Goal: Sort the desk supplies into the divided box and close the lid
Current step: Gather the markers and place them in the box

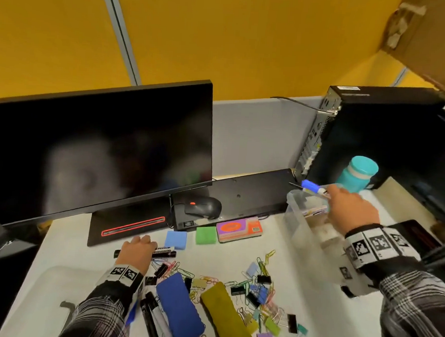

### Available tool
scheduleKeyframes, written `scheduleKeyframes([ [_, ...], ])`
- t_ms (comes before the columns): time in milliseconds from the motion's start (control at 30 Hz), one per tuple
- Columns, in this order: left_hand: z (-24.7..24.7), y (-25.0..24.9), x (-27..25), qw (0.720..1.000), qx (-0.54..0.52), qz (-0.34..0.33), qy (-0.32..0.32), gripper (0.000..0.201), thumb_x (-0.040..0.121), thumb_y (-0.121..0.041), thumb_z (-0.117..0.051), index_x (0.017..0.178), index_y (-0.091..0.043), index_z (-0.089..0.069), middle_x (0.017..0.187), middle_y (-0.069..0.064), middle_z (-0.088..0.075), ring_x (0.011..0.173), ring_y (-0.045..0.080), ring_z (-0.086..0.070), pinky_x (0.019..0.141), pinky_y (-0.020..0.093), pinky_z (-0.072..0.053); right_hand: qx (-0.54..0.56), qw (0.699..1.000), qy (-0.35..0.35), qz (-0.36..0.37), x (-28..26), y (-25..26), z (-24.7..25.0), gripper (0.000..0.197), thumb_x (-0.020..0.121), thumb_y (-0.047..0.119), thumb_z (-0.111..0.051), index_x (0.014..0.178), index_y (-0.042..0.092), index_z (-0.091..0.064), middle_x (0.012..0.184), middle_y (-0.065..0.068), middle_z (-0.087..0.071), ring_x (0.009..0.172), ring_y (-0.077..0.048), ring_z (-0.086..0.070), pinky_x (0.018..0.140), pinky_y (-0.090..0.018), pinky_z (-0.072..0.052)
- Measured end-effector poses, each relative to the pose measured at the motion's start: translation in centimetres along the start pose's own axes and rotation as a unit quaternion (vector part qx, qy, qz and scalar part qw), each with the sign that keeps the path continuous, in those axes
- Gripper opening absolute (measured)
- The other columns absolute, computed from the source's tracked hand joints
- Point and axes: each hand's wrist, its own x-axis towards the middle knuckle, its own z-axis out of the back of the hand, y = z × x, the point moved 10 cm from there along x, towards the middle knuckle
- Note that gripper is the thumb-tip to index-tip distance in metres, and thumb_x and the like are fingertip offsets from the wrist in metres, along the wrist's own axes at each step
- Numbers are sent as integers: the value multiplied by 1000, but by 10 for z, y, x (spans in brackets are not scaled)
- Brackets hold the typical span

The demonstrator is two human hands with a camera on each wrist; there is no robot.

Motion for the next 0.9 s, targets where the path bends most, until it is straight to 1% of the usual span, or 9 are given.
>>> scheduleKeyframes([
  [167, 9, 3, -14, 999, -6, 11, -30, 40, 90, -19, -51, 129, -28, -46, 131, -2, -47, 122, 21, -42, 99, 34, -39, -142, 988, 60, -12, 31, -30, -10, 34, 89, 26, -51, 123, 23, -49, 118, -5, -60, 111, -27, -54, 92, -41, -43],
  [267, 14, -2, -23, 998, -23, 14, -50, 38, 92, -18, -49, 128, -30, -46, 130, -4, -48, 120, 20, -41, 96, 31, -38, -156, 983, 99, 16, 48, -23, -33, 35, 83, 36, -62, 116, 29, -56, 110, 0, -62, 101, -22, -55, 92, -38, -45],
  [433, 30, -22, -45, 993, -92, 1, -76, 33, 98, -29, -40, 130, -33, -45, 127, -4, -51, 115, 18, -48, 93, 31, -38, -60, 985, 163, 23, 61, -18, -49, 43, 81, 31, -69, 121, 32, -54, 119, 2, -59, 110, -21, -55, 96, -39, -42],
  [500, 36, -34, -55, 989, -125, -9, -83, 30, 94, -33, -49, 124, -33, -53, 116, -3, -57, 101, 20, -58, 82, 33, -41, 10, 989, 145, 11, 59, -28, -43, 44, 83, 26, -67, 124, 29, -51, 119, 0, -58, 108, -22, -56, 93, -37, -46],
  [567, 44, -44, -64, 984, -148, -13, -98, 26, 90, -28, -57, 116, -30, -60, 106, 0, -60, 82, 23, -64, 67, 32, -38, 87, 991, 102, 1, 52, -42, -35, 42, 87, 26, -62, 127, 28, -50, 121, -3, -59, 107, -24, -58, 93, -38, -49],
  [633, 52, -62, -72, 981, -166, -21, -94, 27, 94, -27, -50, 120, -28, -55, 114, 0, -56, 80, 25, -64, 67, 32, -38, 143, 988, 63, -1, 36, -57, -31, 42, 89, 28, -58, 130, 27, -49, 127, -7, -58, 112, -26, -57, 97, -43, -47],
  [700, 66, -84, -75, 976, -195, -33, -95, 28, 98, -28, -41, 125, -27, -50, 118, -1, -52, 78, 24, -60, 67, 31, -37, 168, 985, 48, 4, 15, -71, -36, 45, 92, 32, -54, 135, 23, -45, 137, -8, -51, 121, -27, -51, 103, -43, -42],
  [767, 93, -108, -72, 967, -218, -42, -123, 26, 98, -29, -41, 122, -26, -52, 115, -1, -53, 77, 23, -58, 66, 31, -37, 179, 982, 57, -2, -5, -83, -50, 51, 94, 35, -48, 141, 18, -37, 148, -8, -38, 132, -26, -40, 110, -41, -34],
  [900, 162, -168, -54, 949, -236, -104, -182, 25, 98, -26, -43, 120, -21, -54, 113, -1, -56, 94, 23, -59, 81, 36, -43, 182, 979, 83, -40, -36, -97, -87, 65, 96, 45, -38, 149, 12, -18, 159, -7, -12, 145, -24, -15, 119, -39, -16],
])
